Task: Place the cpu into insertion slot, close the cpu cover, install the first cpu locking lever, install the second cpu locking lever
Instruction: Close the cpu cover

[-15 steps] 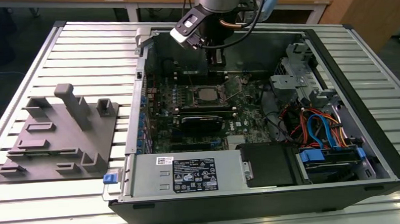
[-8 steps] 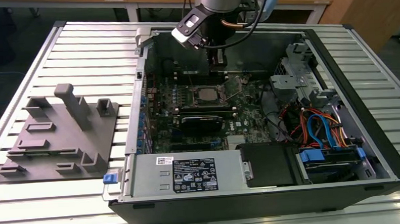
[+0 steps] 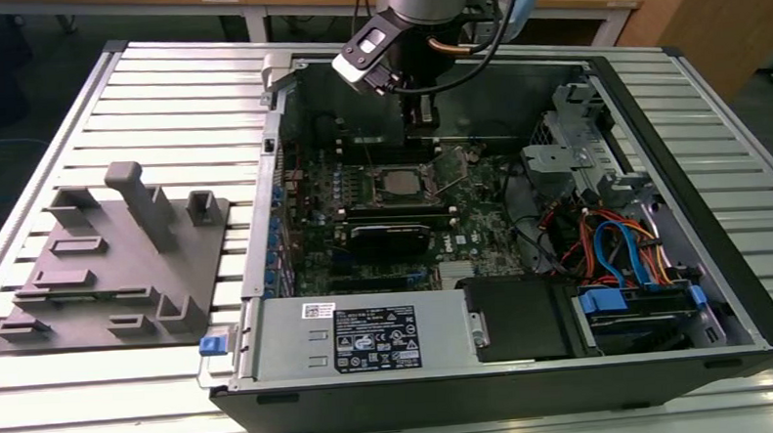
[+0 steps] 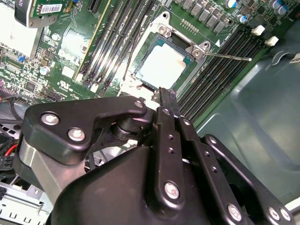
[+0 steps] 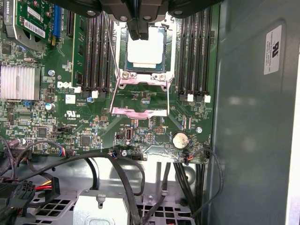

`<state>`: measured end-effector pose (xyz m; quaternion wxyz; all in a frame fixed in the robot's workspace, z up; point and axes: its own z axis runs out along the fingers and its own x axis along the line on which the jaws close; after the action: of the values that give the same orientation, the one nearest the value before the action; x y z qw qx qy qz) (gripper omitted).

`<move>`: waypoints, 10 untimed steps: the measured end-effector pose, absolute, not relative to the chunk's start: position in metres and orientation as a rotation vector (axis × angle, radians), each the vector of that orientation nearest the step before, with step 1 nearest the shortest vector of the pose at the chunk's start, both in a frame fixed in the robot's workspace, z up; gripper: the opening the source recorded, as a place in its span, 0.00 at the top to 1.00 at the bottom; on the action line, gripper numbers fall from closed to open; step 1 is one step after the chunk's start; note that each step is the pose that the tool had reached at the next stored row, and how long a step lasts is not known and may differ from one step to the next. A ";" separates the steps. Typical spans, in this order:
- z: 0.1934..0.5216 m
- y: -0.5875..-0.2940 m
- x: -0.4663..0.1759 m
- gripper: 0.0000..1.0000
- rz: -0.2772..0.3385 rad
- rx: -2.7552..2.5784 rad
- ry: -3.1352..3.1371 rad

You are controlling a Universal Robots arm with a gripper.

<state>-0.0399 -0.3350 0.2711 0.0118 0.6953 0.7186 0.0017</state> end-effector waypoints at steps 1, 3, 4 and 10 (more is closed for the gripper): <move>0.271 -0.335 -0.040 0.90 0.005 2.168 2.241; 0.271 -0.335 -0.040 0.90 0.005 2.168 2.241; 0.271 -0.335 -0.039 0.90 0.005 2.168 2.241; 0.271 -0.335 -0.038 0.90 0.005 2.168 2.241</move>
<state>-0.0381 -0.3350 0.2711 0.0118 0.6953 0.7186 0.0017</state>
